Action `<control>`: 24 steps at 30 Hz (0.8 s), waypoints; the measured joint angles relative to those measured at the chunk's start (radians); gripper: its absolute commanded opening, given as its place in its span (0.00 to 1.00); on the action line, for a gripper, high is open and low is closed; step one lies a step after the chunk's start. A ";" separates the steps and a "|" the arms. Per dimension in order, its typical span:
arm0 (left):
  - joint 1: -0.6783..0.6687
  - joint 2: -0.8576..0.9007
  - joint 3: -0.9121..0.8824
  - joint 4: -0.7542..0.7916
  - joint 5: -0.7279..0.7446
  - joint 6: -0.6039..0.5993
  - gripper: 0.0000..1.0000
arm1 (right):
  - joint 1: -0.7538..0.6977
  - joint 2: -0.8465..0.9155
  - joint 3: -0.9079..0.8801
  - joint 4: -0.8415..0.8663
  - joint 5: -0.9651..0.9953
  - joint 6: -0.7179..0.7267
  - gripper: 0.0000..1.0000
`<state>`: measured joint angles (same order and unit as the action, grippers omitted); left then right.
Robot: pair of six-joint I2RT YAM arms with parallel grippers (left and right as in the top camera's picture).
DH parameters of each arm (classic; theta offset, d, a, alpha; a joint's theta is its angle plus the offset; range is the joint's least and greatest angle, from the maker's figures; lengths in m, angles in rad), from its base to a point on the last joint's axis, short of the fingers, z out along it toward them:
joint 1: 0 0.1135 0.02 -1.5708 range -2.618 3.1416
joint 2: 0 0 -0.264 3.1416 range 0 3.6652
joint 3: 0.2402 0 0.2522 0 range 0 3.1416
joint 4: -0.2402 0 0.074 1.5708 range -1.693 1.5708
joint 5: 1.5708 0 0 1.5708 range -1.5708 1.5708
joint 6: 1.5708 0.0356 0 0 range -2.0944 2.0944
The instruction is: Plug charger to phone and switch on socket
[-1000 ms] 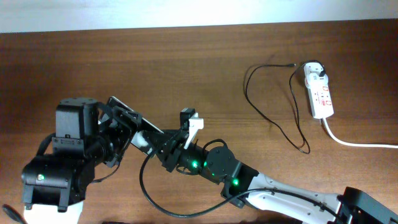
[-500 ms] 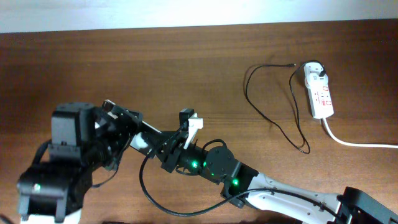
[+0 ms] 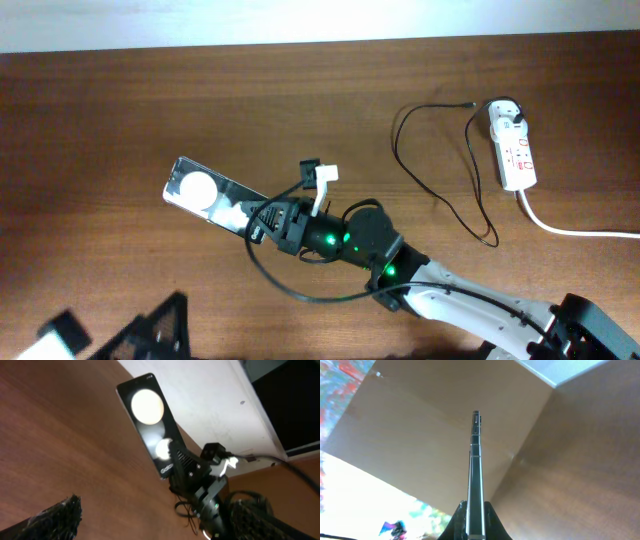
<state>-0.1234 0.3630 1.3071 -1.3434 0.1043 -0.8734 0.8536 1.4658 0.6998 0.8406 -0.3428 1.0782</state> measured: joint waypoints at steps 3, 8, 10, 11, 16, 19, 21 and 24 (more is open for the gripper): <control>0.000 -0.047 -0.001 -0.042 -0.008 0.014 0.99 | -0.046 0.000 0.000 -0.002 -0.124 0.145 0.04; 0.000 -0.046 -0.126 0.056 0.005 0.018 0.99 | -0.091 0.000 0.000 -0.002 -0.270 0.340 0.04; 0.000 -0.045 -0.206 0.138 0.042 0.018 0.99 | -0.100 0.002 0.000 -0.002 -0.305 0.377 0.04; 0.000 -0.043 -0.234 0.159 0.057 0.018 0.99 | -0.103 0.002 0.000 -0.002 -0.319 0.390 0.04; 0.000 -0.043 -0.291 0.229 0.096 0.005 0.99 | -0.108 0.002 0.000 -0.003 -0.352 0.415 0.04; 0.000 -0.043 -0.303 0.226 0.102 -0.002 0.99 | -0.108 0.002 0.000 -0.003 -0.359 0.418 0.04; 0.000 -0.043 -0.303 0.226 0.102 -0.002 0.99 | -0.108 0.002 0.000 -0.003 -0.359 0.419 0.04; 0.000 -0.043 -0.303 0.226 0.103 -0.005 0.99 | -0.108 0.003 0.000 -0.003 -0.360 0.418 0.04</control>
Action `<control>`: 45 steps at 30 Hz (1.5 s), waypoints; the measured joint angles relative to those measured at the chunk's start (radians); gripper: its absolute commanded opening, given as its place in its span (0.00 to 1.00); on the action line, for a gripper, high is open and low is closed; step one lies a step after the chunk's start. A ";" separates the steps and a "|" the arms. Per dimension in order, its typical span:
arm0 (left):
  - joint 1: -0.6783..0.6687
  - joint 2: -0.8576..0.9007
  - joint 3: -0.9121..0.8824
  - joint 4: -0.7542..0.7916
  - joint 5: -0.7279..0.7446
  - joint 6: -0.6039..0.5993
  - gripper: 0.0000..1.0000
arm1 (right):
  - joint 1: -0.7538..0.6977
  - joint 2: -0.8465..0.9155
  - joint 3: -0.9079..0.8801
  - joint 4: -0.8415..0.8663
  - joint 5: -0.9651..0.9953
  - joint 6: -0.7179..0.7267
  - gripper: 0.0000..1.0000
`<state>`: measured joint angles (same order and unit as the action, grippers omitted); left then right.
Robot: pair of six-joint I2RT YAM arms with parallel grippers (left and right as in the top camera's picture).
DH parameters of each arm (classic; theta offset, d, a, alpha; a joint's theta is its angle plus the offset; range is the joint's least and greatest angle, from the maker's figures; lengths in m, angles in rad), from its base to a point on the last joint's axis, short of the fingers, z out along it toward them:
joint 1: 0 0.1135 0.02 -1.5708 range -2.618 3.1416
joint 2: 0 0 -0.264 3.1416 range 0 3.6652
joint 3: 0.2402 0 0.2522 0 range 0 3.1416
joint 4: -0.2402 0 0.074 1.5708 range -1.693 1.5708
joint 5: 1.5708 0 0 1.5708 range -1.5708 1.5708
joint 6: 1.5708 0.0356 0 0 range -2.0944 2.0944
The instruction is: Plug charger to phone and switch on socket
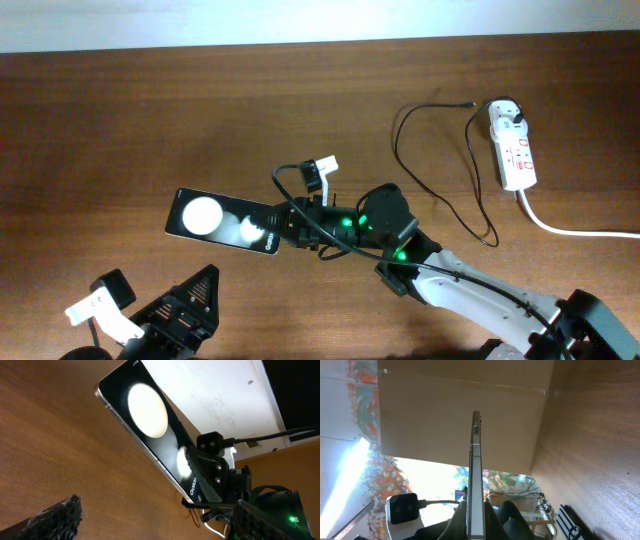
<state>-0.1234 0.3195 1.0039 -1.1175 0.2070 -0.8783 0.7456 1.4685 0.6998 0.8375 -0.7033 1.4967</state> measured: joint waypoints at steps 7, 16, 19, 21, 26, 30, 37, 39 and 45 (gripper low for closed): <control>0.000 0.000 0.000 0.000 0.000 0.000 0.99 | 0.000 0.000 0.000 0.000 -0.021 0.001 0.04; 0.000 -0.001 -0.094 0.040 0.000 -0.082 0.99 | 0.000 0.000 0.000 0.000 -0.091 0.030 0.04; 0.000 0.000 -0.171 0.124 0.001 -0.137 0.99 | 0.000 0.001 0.000 0.000 -0.103 0.089 0.04; 0.000 0.000 -0.202 0.175 0.004 -0.159 0.99 | 0.000 0.001 0.000 -0.006 -0.111 0.135 0.04; 0.000 0.000 -0.214 0.199 0.004 -0.179 0.99 | 0.000 0.003 0.000 -0.101 -0.127 0.198 0.04; 0.000 0.000 -0.214 0.199 0.004 -0.182 0.99 | 0.000 0.003 0.001 -0.124 -0.130 0.206 0.04; 0.000 0.000 -0.215 0.213 0.022 -0.182 0.99 | 0.000 0.003 0.001 -0.124 -0.130 0.209 0.04; 0.000 0.000 -0.215 0.242 0.041 -0.182 0.99 | 0.000 0.003 0.001 -0.124 -0.130 0.210 0.04; 0.000 0.000 -0.215 0.263 0.083 -0.182 0.99 | 0.000 0.003 0.001 -0.124 -0.130 0.217 0.04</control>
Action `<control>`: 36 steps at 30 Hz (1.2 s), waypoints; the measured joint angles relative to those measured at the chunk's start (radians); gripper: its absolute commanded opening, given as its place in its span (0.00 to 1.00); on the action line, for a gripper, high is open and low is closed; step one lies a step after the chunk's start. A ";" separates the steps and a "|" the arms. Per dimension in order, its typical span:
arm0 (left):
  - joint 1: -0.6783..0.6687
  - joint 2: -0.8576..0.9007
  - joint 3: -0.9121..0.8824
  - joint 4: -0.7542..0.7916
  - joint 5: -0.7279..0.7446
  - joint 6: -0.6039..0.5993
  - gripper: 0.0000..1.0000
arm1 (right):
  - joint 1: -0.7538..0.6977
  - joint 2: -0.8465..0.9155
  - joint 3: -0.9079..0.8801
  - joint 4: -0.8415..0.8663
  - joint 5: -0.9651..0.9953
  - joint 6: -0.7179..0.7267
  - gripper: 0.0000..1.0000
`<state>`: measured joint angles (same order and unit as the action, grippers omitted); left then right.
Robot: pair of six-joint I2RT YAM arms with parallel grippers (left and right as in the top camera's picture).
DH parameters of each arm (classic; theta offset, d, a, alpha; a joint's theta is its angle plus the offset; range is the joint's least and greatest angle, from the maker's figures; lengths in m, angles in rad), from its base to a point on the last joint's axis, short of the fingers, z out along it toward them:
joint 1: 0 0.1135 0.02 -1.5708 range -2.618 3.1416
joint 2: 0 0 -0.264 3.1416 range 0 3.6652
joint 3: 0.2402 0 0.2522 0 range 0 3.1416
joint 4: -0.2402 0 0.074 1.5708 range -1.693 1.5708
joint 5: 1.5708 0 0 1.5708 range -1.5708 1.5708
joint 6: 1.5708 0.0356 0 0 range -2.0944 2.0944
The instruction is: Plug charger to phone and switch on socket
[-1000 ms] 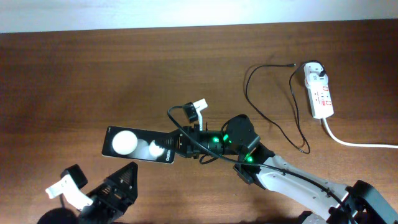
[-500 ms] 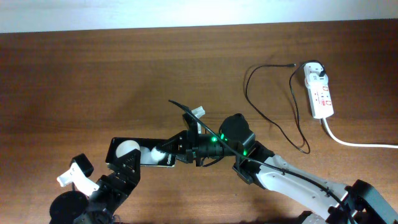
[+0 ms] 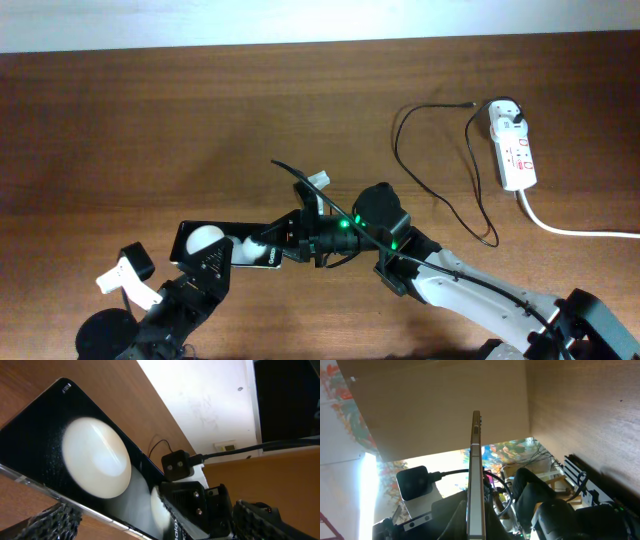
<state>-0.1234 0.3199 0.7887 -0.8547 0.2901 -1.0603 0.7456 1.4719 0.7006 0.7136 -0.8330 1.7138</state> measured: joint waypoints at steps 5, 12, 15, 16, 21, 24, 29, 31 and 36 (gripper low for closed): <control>0.000 0.000 0.000 0.006 0.006 0.000 0.98 | 0.000 0.000 0.000 0.000 0.005 0.060 0.04; 0.000 0.021 0.000 0.016 -0.006 -0.008 0.85 | 0.000 0.000 0.000 0.000 0.023 0.094 0.04; 0.000 0.038 0.000 0.019 -0.010 -0.029 0.80 | 0.000 0.000 0.000 0.001 0.033 0.112 0.04; 0.000 0.043 0.000 0.020 -0.010 -0.032 0.78 | 0.000 0.000 0.000 0.001 0.038 0.116 0.04; 0.000 0.078 0.000 0.022 -0.010 -0.072 0.65 | 0.029 0.000 0.000 0.057 0.092 0.127 0.04; 0.000 0.098 0.000 0.022 -0.011 -0.129 0.58 | 0.061 0.000 0.000 0.058 0.120 0.146 0.04; 0.000 0.114 0.000 0.023 -0.041 -0.205 0.40 | 0.098 0.000 0.000 0.062 0.161 0.158 0.04; 0.000 0.114 0.000 0.026 -0.055 -0.224 0.29 | 0.101 0.000 0.000 0.065 0.168 0.163 0.04; 0.000 0.116 -0.003 0.025 -0.086 -0.272 0.13 | 0.101 0.000 0.003 0.074 0.180 0.173 0.04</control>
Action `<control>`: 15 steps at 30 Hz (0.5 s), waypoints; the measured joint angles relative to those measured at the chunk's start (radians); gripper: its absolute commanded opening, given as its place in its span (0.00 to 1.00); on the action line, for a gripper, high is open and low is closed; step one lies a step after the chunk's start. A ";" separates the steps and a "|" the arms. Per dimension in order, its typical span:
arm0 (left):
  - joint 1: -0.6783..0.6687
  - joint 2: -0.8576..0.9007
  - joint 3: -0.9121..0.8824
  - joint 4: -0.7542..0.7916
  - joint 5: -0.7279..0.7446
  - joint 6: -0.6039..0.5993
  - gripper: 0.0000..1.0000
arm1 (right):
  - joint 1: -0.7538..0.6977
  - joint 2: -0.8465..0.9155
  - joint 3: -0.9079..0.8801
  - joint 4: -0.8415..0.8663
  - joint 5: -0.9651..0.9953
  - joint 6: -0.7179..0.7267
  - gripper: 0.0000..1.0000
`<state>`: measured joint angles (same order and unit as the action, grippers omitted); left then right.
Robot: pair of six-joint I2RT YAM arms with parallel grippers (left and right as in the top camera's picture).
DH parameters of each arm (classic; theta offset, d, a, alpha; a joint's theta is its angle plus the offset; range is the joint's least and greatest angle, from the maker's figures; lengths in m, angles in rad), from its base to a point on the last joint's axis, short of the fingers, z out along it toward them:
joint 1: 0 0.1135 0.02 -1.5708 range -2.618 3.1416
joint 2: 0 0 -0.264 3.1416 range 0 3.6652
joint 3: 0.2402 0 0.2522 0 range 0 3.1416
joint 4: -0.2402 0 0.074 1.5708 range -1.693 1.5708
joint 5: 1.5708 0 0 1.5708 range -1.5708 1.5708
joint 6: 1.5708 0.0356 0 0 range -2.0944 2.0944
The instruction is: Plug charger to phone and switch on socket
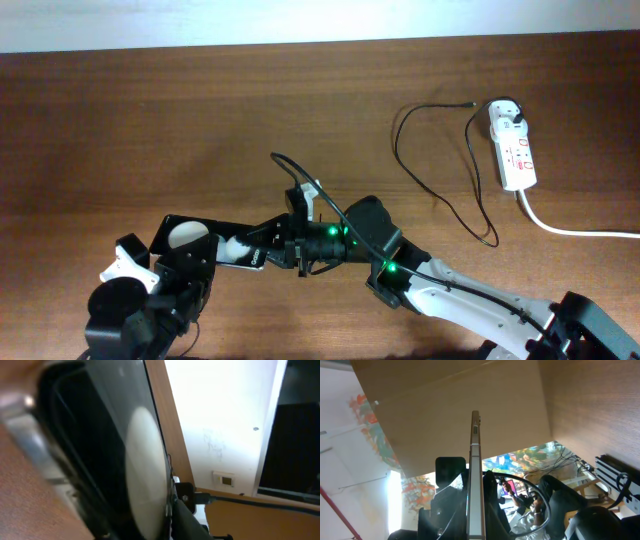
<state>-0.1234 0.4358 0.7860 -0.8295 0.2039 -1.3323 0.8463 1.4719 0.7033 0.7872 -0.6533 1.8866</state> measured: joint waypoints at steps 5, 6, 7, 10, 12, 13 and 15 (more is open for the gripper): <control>0.000 0.000 -0.001 0.008 -0.013 -0.032 0.00 | 0.000 0.000 0.000 -0.004 0.002 0.031 0.04; 0.000 0.000 -0.001 0.013 -0.013 -0.059 0.00 | 0.000 0.000 0.000 -0.002 0.002 0.040 0.04; 0.000 0.000 -0.001 0.012 -0.014 -0.068 0.00 | 0.000 0.000 0.000 -0.003 0.002 0.046 0.04; -0.001 0.000 -0.001 0.012 -0.016 -0.084 0.00 | 0.000 0.000 0.001 -0.003 0.002 0.050 0.05; -0.001 0.000 -0.001 0.012 -0.017 -0.087 0.00 | 0.000 0.000 0.001 -0.003 0.002 0.049 0.12; -0.001 0.000 -0.001 0.011 -0.017 -0.088 0.00 | 0.000 0.000 0.001 -0.002 0.002 0.042 0.16; -0.002 0.000 -0.001 0.010 -0.017 -0.092 0.00 | 0.000 0.000 0.001 -0.004 0.002 -0.007 0.32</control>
<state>-0.1253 0.4358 0.7853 -0.8196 0.1867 -1.4239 0.8463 1.4719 0.7040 0.7830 -0.6514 1.8797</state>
